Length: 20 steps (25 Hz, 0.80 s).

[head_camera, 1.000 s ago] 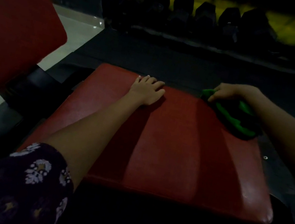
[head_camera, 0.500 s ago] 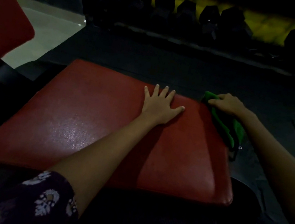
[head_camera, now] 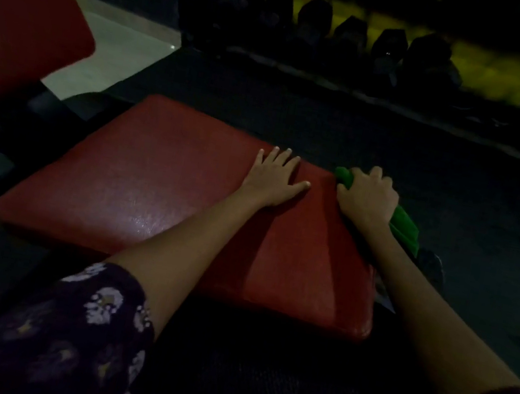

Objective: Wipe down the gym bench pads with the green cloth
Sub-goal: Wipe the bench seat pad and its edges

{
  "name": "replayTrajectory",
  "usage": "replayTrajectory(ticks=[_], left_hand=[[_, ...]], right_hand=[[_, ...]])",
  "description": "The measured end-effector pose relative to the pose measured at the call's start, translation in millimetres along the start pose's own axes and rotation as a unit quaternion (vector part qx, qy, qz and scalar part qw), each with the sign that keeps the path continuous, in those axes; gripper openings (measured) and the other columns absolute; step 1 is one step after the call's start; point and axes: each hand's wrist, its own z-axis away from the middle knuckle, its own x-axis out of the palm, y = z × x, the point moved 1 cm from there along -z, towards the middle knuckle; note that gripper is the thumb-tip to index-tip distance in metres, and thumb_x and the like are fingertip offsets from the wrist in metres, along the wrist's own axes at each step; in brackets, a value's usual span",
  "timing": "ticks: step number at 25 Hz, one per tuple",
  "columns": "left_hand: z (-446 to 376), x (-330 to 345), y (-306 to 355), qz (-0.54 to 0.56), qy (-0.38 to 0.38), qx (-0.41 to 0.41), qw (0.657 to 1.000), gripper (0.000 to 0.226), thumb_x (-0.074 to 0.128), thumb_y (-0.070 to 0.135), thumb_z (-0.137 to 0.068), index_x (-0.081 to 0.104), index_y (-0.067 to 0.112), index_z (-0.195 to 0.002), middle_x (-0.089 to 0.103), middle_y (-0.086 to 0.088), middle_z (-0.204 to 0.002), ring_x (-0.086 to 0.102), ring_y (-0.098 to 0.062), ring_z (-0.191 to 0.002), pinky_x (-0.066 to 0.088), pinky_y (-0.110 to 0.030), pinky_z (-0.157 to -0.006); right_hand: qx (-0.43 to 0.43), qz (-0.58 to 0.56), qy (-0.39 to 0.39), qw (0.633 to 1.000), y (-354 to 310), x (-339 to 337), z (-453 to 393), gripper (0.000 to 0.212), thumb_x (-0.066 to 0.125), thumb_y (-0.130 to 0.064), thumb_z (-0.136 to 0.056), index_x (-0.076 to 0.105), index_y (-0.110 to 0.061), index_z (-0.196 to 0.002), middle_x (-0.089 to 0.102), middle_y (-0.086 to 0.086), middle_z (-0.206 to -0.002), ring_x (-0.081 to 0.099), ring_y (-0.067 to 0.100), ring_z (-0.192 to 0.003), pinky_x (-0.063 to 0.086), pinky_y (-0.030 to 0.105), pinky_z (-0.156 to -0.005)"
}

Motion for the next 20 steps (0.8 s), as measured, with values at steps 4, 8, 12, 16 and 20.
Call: replayTrajectory(ticks=[4,8,12,16,20], left_hand=[[63.7,0.5,-5.3,0.013,0.023,-0.026,0.999,0.066,0.035,0.051,-0.097,0.016,0.017,-0.15,0.006,-0.005,-0.159,0.001,-0.022,-0.146,-0.003,-0.042,-0.116],[123.9,0.6,-26.1,-0.005,0.037,-0.041,0.998,0.061,0.032,0.049,-0.098,0.019,0.021,-0.15,0.01,-0.001,-0.159,0.003,-0.018,-0.146,-0.003,-0.041,-0.116],[127.9,4.9,-26.6,-0.009,0.065,-0.035,0.997,0.058,0.033,0.048,-0.098,0.022,0.022,-0.149,0.014,0.0,-0.158,0.007,-0.016,-0.146,0.0,-0.041,-0.116],[125.5,9.5,-29.2,-0.012,0.065,-0.039,0.997,0.059,0.031,0.048,-0.098,0.02,0.021,-0.15,0.014,0.0,-0.158,0.006,-0.018,-0.146,0.0,-0.042,-0.116],[125.4,7.2,-24.7,0.014,0.057,-0.041,0.997,0.059,0.034,0.044,-0.098,0.021,0.018,-0.149,0.016,-0.002,-0.158,0.007,-0.021,-0.146,0.0,-0.043,-0.116]], right_hand=[[-0.111,-0.012,0.006,0.994,-7.2,-10.5,41.6,0.05,0.051,-0.043,-0.089,0.048,-0.019,-0.133,0.046,0.015,-0.125,0.049,0.034,-0.109,0.043,0.04,-0.083],[-0.267,-0.004,0.013,0.964,-12.0,-16.3,101.3,0.056,0.055,-0.047,-0.086,0.046,-0.024,-0.136,0.048,0.01,-0.121,0.054,0.029,-0.101,0.043,0.035,-0.076],[-0.268,-0.053,0.037,0.961,-8.3,-15.0,97.9,0.05,0.058,-0.043,-0.083,0.055,-0.023,-0.129,0.052,0.01,-0.111,0.057,0.03,-0.093,0.037,0.032,-0.068],[-0.275,-0.091,0.091,0.953,-8.3,-0.3,89.8,0.057,0.045,-0.05,-0.075,0.063,-0.018,-0.119,0.057,0.012,-0.098,0.059,0.032,-0.081,0.035,0.029,-0.06],[-0.27,-0.076,0.084,0.956,-8.5,3.7,91.6,0.062,0.042,-0.049,-0.072,0.063,-0.014,-0.118,0.058,0.015,-0.096,0.058,0.033,-0.076,0.038,0.029,-0.057]])
